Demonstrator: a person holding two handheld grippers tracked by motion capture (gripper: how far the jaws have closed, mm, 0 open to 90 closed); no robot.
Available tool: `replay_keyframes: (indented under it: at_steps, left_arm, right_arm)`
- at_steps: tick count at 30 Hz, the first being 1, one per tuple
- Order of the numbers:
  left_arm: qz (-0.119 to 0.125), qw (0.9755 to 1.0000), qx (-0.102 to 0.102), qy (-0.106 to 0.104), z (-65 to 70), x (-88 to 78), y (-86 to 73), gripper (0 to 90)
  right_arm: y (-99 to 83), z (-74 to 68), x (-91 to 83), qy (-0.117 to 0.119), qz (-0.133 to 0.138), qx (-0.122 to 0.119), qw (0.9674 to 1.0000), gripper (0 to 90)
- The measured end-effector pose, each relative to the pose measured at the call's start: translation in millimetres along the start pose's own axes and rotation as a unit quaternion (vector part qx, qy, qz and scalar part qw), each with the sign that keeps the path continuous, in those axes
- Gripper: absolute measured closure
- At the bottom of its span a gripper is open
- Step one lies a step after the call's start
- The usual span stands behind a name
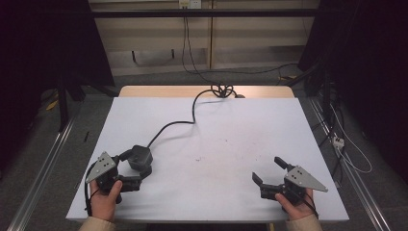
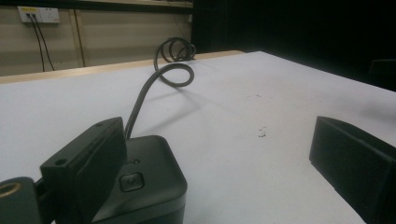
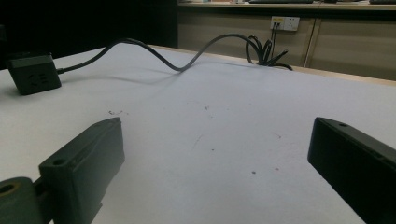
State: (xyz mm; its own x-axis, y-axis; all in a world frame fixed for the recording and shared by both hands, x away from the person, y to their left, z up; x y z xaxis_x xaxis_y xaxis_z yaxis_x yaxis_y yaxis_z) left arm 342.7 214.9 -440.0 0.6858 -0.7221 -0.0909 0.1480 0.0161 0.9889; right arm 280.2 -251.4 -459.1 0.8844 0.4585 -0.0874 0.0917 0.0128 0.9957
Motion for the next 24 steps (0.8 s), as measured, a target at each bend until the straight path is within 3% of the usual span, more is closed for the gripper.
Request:
replay_keyframes:
  at_steps: [19, 24]
  left_arm:
    - [0.002, 1.0000, -0.002, 0.000, -1.3, -0.3, 0.5, 3.5]
    - [0.020, 0.9997, -0.011, 0.007, -1.7, -0.8, 4.8, 2.2]
  right_arm:
    - [0.0, -0.2, 1.3, 0.002, -0.001, -0.007, 1.0000, 3.5]
    - [-1.0, -0.3, 0.1, 0.003, -0.004, -0.009, 0.9999, 3.5]
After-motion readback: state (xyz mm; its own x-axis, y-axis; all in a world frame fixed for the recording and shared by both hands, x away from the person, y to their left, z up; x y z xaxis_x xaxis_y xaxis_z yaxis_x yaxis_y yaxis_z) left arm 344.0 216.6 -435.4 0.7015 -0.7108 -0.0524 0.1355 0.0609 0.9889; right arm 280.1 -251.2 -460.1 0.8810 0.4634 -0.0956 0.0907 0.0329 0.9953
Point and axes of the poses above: each handheld gripper's, and its own axes: x roughly forward along the jaws, y roughly out of its top, z roughly to its right, the point moved 3 cm from there along x, roughly forward along the jaws, and after that the axes turned 8 degrees about z, right-handed, at the moved point
